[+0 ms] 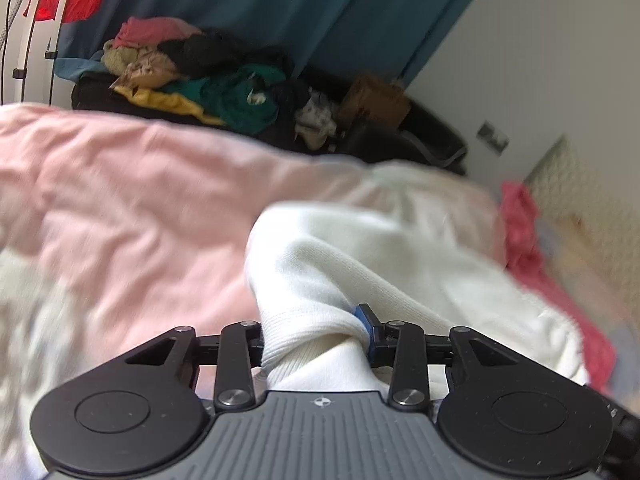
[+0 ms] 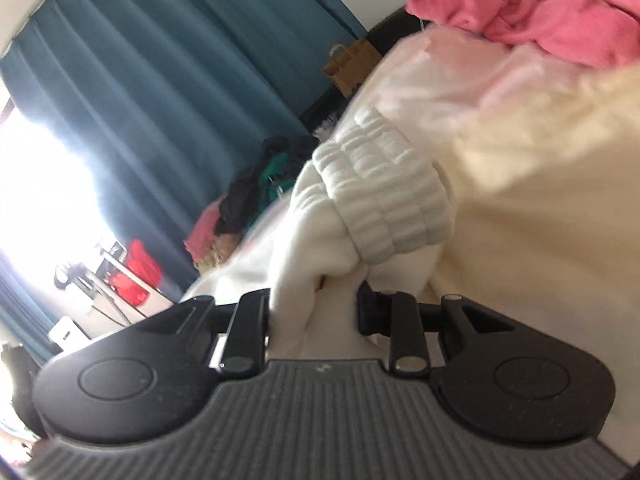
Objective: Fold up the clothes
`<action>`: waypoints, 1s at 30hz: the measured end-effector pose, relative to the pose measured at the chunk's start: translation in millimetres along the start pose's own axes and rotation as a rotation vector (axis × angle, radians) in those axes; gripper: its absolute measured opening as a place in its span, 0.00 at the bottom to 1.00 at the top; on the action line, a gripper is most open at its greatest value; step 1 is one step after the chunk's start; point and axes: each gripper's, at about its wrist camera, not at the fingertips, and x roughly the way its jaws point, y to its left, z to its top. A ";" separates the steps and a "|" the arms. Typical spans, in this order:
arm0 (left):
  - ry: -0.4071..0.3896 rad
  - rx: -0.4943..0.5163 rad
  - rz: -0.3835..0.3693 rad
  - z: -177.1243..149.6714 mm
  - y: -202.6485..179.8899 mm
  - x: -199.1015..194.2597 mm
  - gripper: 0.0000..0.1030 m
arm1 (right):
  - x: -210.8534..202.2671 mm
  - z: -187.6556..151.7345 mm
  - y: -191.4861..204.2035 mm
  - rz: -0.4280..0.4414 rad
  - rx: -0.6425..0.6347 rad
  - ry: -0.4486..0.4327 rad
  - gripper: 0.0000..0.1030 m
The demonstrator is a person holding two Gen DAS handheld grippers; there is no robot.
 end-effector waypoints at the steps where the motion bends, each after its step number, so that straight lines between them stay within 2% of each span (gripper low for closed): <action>1: 0.012 0.010 0.010 -9.0 4.9 -0.1 0.39 | -2.5 -9.9 -3.3 -0.012 0.000 0.003 0.29; 3: 0.015 0.020 0.015 -23.6 12.3 -1.3 0.43 | -5.2 -26.8 -13.3 -0.048 0.049 0.015 0.32; 5: 0.006 0.040 0.017 -30.3 14.5 -7.5 0.52 | -8.0 -36.5 -25.4 -0.073 0.142 0.044 0.36; 7: 0.010 0.049 0.037 -30.8 13.1 -15.5 0.58 | -13.7 -36.8 -31.2 -0.094 0.216 0.070 0.39; 9: 0.019 0.057 0.058 -30.3 10.1 -25.1 0.62 | -24.0 -28.8 -25.0 -0.138 0.227 0.098 0.40; 13: 0.019 0.083 0.080 -26.1 -7.7 -63.3 0.71 | -54.3 -14.5 1.5 -0.243 0.174 0.145 0.39; 14: 0.016 0.088 0.084 -24.8 -13.1 -75.2 0.74 | -63.7 -12.2 8.8 -0.247 0.158 0.146 0.39; 18: -0.013 0.127 0.094 -22.3 -36.2 -127.3 0.76 | -102.6 -4.0 41.2 -0.226 0.055 0.129 0.39; 21: -0.058 0.174 0.100 -25.1 -56.3 -172.6 0.81 | -138.1 -2.7 67.4 -0.194 -0.033 0.095 0.39; 26: -0.111 0.184 0.094 -35.5 -79.2 -243.5 0.85 | -198.0 -5.9 113.7 -0.142 -0.181 0.054 0.41; 27: -0.118 0.191 0.098 -38.6 -83.7 -256.5 0.86 | -209.5 -8.1 121.2 -0.135 -0.204 0.046 0.47; 28: -0.127 0.198 0.099 -42.8 -87.8 -269.2 0.87 | -220.5 -10.8 127.6 -0.127 -0.223 0.037 0.59; 29: -0.137 0.205 0.099 -47.2 -91.9 -281.8 0.92 | -231.5 -13.5 134.0 -0.120 -0.242 0.028 0.67; 30: -0.147 0.211 0.100 -51.5 -96.0 -294.4 0.96 | -242.6 -16.2 140.4 -0.113 -0.261 0.019 0.81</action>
